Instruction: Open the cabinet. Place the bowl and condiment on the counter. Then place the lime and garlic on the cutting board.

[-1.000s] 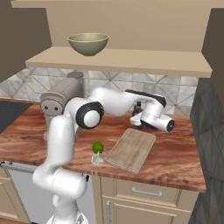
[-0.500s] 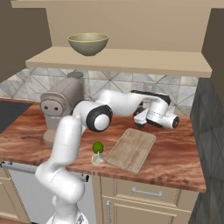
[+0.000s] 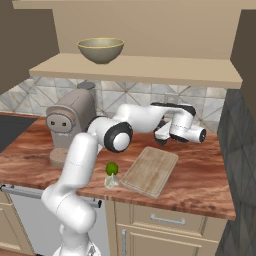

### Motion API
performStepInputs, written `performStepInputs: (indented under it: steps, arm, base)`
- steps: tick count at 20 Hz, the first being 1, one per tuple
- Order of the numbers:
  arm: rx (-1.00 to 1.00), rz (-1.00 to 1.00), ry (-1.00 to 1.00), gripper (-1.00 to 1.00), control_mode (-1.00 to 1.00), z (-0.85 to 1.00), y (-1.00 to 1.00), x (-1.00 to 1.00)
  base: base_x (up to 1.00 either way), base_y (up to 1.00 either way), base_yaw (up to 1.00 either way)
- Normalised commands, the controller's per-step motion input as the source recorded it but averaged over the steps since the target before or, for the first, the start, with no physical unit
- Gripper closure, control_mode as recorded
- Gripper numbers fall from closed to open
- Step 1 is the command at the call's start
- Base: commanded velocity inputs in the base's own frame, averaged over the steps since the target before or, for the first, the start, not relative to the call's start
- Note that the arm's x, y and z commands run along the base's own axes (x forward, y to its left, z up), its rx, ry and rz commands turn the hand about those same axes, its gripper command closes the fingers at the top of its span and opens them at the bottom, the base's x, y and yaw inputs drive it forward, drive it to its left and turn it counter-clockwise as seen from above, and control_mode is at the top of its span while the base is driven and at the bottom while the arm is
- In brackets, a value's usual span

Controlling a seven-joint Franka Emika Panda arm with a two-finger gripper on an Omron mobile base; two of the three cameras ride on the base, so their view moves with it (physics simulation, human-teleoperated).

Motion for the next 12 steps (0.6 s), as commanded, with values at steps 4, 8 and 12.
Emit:
performStepInputs:
  steps: [4,8,12]
  arm:
    - [-0.06,0.01,-0.01,1.00,-1.00,-0.09,0.00,0.06]
    - [-0.07,0.00,-0.02,1.00,-1.00,-0.08,0.00,0.00]
    - [-0.08,0.00,-0.03,1.00,-1.00,-0.06,0.01,0.00]
  base:
    - [0.00,0.00,0.00]
    - [0.00,0.00,0.00]
    - [0.00,0.00,0.00]
